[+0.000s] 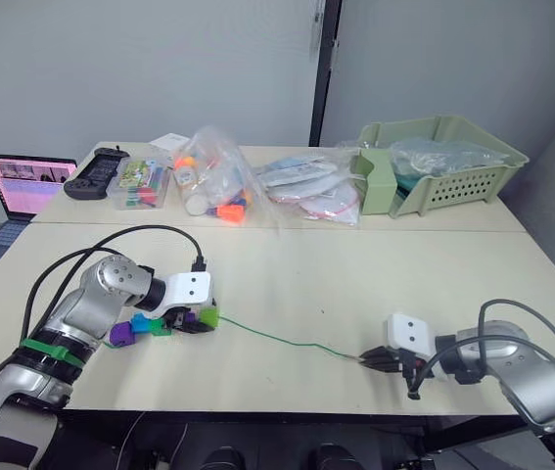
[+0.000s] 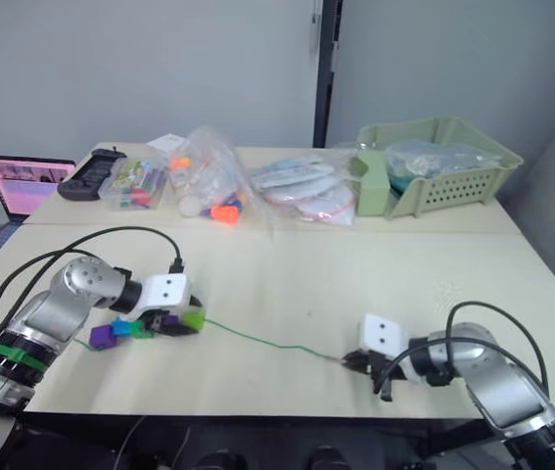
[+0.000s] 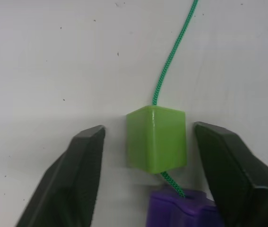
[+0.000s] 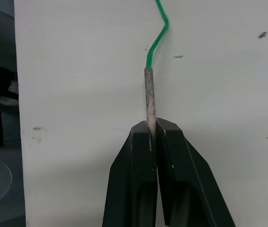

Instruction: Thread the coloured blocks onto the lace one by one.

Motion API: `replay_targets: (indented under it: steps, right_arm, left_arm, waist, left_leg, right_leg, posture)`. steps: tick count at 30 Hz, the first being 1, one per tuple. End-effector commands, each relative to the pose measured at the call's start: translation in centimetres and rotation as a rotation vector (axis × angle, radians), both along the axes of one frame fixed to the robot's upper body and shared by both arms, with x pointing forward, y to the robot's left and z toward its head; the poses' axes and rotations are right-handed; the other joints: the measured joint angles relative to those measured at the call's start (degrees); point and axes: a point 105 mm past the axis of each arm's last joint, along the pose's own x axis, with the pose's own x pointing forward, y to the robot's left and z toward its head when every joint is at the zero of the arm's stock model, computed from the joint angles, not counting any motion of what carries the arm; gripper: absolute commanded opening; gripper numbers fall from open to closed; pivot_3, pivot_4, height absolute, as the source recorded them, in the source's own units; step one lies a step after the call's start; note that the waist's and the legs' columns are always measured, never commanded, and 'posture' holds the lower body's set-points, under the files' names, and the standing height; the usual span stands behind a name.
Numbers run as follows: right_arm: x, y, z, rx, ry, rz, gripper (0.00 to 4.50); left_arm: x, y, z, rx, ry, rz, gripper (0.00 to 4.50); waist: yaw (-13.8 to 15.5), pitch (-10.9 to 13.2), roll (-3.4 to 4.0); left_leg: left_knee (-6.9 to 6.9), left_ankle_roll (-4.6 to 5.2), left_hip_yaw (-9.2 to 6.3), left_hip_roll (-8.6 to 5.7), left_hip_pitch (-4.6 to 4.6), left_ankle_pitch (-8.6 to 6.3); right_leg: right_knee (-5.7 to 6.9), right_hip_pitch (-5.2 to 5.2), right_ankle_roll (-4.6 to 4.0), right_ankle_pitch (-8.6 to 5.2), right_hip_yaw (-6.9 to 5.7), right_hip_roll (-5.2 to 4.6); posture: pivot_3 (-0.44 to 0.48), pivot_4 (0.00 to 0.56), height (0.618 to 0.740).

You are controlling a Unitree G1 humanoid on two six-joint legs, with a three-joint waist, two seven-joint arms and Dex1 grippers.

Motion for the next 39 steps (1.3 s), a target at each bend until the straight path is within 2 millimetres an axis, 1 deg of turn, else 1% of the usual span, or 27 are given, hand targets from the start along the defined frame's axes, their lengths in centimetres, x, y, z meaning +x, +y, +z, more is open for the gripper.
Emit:
replay_targets:
  steps: [1, 2, 4, 6, 8, 10, 14, 16, 18, 20, 23, 26, 32, 37, 39]
  right_arm:
    - [0.3, 0.6, 0.8, 0.006, -0.033, 0.005, 0.0]
    - [0.4, 0.6, 0.8, 0.006, -0.033, 0.004, 0.0]
    - [0.4, 0.7, 0.8, 0.005, -0.032, 0.0, 0.0]
    - [0.5, 0.8, 0.6, 0.007, -0.03, -0.004, 0.0]
    - [0.6, 0.9, 0.5, 0.011, -0.03, -0.008, 0.0]
    - [0.7, 1.0, 0.4, 0.018, -0.031, -0.012, 0.0]
    - [0.8, 1.3, 0.1, 0.025, -0.032, -0.017, 0.0]
    - [0.8, 1.5, 0.0, 0.029, -0.032, -0.02, 0.0]
    - [0.7, 1.8, -0.1, 0.037, -0.033, -0.024, 0.0]
    - [0.7, 2.1, -0.2, 0.048, -0.033, -0.03, 0.0]
    - [0.4, 2.2, -0.3, 0.049, -0.032, -0.033, 0.0]
    - [0.2, 2.2, -0.3, 0.051, -0.032, -0.043, 0.0]
    - [0.1, 2.1, -0.1, 0.055, -0.033, -0.058, 0.0]
    - [0.0, 2.0, -0.1, 0.054, -0.029, -0.065, 0.0]
    - [-0.1, 2.0, -0.1, 0.054, -0.027, -0.067, 0.0]
  left_arm:
    - [-1.1, 1.4, -1.5, 0.102, 0.1, 0.001, 3.92]
    - [-0.8, 1.3, -1.0, 0.1, 0.092, 0.006, 3.92]
    - [-0.3, 1.0, 0.8, 0.101, 0.08, 0.014, 3.92]
    - [-0.1, 1.0, 3.0, 0.148, 0.082, 0.018, 3.92]
    - [0.0, 0.8, 4.4, 0.191, 0.076, 0.012, 3.92]
    - [-0.2, 0.8, 5.3, 0.25, 0.095, -0.01, 3.92]
    - [0.0, 0.9, 6.1, 0.375, 0.113, -0.01, 3.92]
    - [0.3, 0.2, 6.3, 0.4, 0.147, 0.024, 3.92]
    - [0.6, -0.3, 6.3, 0.429, 0.156, 0.028, 3.92]
    - [1.1, -1.2, 6.0, 0.447, 0.161, 0.027, 3.92]
    - [1.3, -2.2, 5.6, 0.44, 0.175, 0.026, 3.92]
    - [1.0, -2.5, 4.9, 0.446, 0.199, 0.015, 3.92]
    - [0.7, -2.4, 3.0, 0.478, 0.212, 0.014, 3.92]
    - [0.5, -3.6, 1.3, 0.451, 0.227, 0.027, 3.92]
    - [0.6, -3.5, 0.8, 0.461, 0.214, 0.038, 3.92]
  waist:
    - [-0.05, 0.0, 0.0]
    - [-0.04, 0.0, 0.0]
    - [0.0, 0.01, -0.01]
    - [0.01, 0.05, -0.08]
    - [0.09, 0.14, -0.23]
    - [0.19, 0.14, -0.25]
    - [0.11, 0.15, -0.26]
    - [0.13, 0.16, -0.28]
    - [0.16, 0.19, -0.34]
    - [0.22, 0.19, -0.33]
    - [0.09, 0.19, -0.34]
    - [-0.18, 0.2, -0.35]
    - [0.2, 0.2, -0.35]
    - [0.47, 0.19, -0.33]
    - [0.89, 0.15, -0.27]
  left_leg:
    - [0.0, 0.01, 0.0, 0.01, 0.0, -0.01]
    - [-0.01, 0.01, 0.0, 0.0, -0.01, -0.01]
    - [-0.01, 0.01, -0.01, -0.04, -0.05, 0.0]
    - [0.01, 0.01, -0.02, -0.08, -0.16, 0.0]
    - [0.09, 0.0, -0.05, -0.09, -0.39, 0.0]
    - [0.27, 0.0, -0.09, -0.07, -0.77, 0.0]
    - [0.26, 0.01, -0.06, -0.1, -0.83, 0.0]
    - [0.27, 0.01, -0.08, -0.08, -0.83, 0.0]
    - [0.32, 0.01, -0.1, -0.09, -0.85, 0.0]
    - [0.34, 0.01, -0.09, -0.09, -0.84, 0.0]
    - [0.35, 0.01, -0.09, -0.1, -0.84, 0.0]
    - [0.35, 0.01, -0.08, -0.08, -0.88, 0.0]
    - [0.42, 0.01, -0.1, -0.1, -0.87, 0.0]
    - [0.53, 0.01, -0.11, -0.11, -0.85, 0.0]
    - [0.59, 0.01, -0.12, -0.13, -0.81, 0.0]
  right_leg:
    - [-0.01, 0.0, -0.04, 0.03, -0.01, 0.01]
    - [-0.01, -0.01, -0.08, 0.05, -0.01, 0.02]
    - [-0.01, -0.04, -0.08, 0.04, -0.04, 0.03]
    - [0.0, -0.14, -0.05, 0.03, -0.04, 0.03]
    - [0.04, -0.35, -0.05, 0.03, -0.07, 0.08]
    - [0.12, -0.68, -0.21, 0.14, -0.09, 0.12]
    - [0.15, -0.76, -0.22, 0.14, -0.06, 0.09]
    - [0.17, -0.76, -0.21, 0.13, -0.07, 0.12]
    - [0.24, -0.78, -0.16, 0.1, -0.08, 0.12]
    - [0.27, -0.77, 0.14, -0.07, -0.07, 0.12]
    - [0.38, -0.82, 0.08, -0.04, -0.06, 0.11]
    - [0.47, -0.94, -0.2, 0.12, -0.04, 0.12]
    - [0.52, -0.9, -0.2, 0.12, -0.05, 0.11]
    - [0.53, -0.83, -0.2, 0.12, -0.06, 0.1]
    - [0.55, -0.77, -0.18, 0.11, -0.06, 0.09]
  posture:
    - [0.0, 0.15, 0.74]
    - [0.0, 0.15, 0.74]
    - [0.0, 0.15, 0.74]
    - [0.0, 0.15, 0.74]
    - [0.0, 0.15, 0.74]
    - [0.0, 0.15, 0.74]
    - [0.0, 0.15, 0.74]
    - [0.0, 0.15, 0.74]
    - [0.0, 0.15, 0.74]
    - [0.0, 0.15, 0.74]
    - [0.0, 0.15, 0.74]
    - [0.0, 0.15, 0.74]
    - [0.0, 0.15, 0.74]
    - [0.0, 0.15, 0.74]
    - [0.0, 0.15, 0.74]
